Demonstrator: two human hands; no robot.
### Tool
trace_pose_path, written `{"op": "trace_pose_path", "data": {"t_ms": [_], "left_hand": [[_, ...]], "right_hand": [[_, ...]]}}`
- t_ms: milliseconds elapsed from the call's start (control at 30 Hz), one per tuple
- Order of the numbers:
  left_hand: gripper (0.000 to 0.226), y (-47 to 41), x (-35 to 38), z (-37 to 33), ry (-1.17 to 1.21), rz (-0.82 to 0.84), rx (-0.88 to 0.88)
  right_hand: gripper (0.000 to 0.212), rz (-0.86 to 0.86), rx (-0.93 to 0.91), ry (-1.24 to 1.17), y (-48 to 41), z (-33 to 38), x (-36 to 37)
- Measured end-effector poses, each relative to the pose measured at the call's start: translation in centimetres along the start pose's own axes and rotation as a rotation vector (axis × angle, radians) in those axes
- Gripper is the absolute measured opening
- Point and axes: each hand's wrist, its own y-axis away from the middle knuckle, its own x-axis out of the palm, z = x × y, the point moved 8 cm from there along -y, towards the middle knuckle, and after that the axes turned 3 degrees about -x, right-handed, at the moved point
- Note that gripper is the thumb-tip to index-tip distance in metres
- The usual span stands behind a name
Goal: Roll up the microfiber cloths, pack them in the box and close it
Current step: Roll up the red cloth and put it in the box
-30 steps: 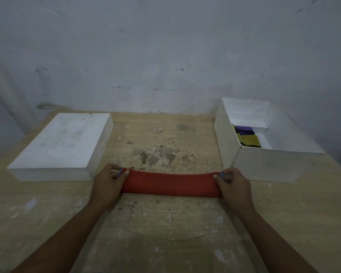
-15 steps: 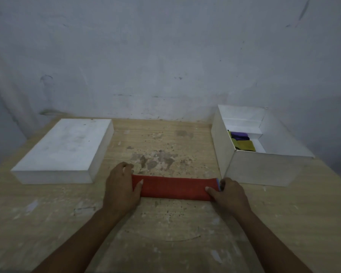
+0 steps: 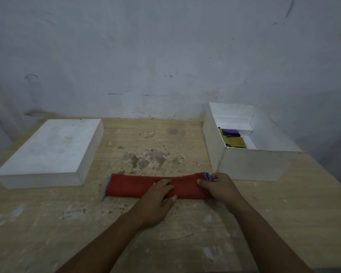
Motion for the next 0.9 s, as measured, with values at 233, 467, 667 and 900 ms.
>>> {"op": "trace_pose_path", "data": {"t_ms": [233, 467, 667, 900], "left_hand": [[0.038, -0.1, -1.5, 1.2, 0.288, -0.071, -0.095], [0.028, -1.3, -3.0, 1.6, 0.542, -0.126, -0.169], [0.031, -1.9, -2.7, 3.0, 0.679, -0.145, -0.358], [0.03, -2.4, -2.6, 3.1, 0.583, -0.182, -0.413]], "right_hand": [[0.016, 0.007, -0.089, -0.187, 0.3, 3.0, 1.2], [0.018, 0.018, -0.29, 0.051, 2.7, 6.2, 4.9], [0.024, 0.073, -0.464, 0.17, 4.6, 7.0, 7.3], [0.033, 0.093, -0.363, -0.036, 3.7, 4.8, 6.1]]}}
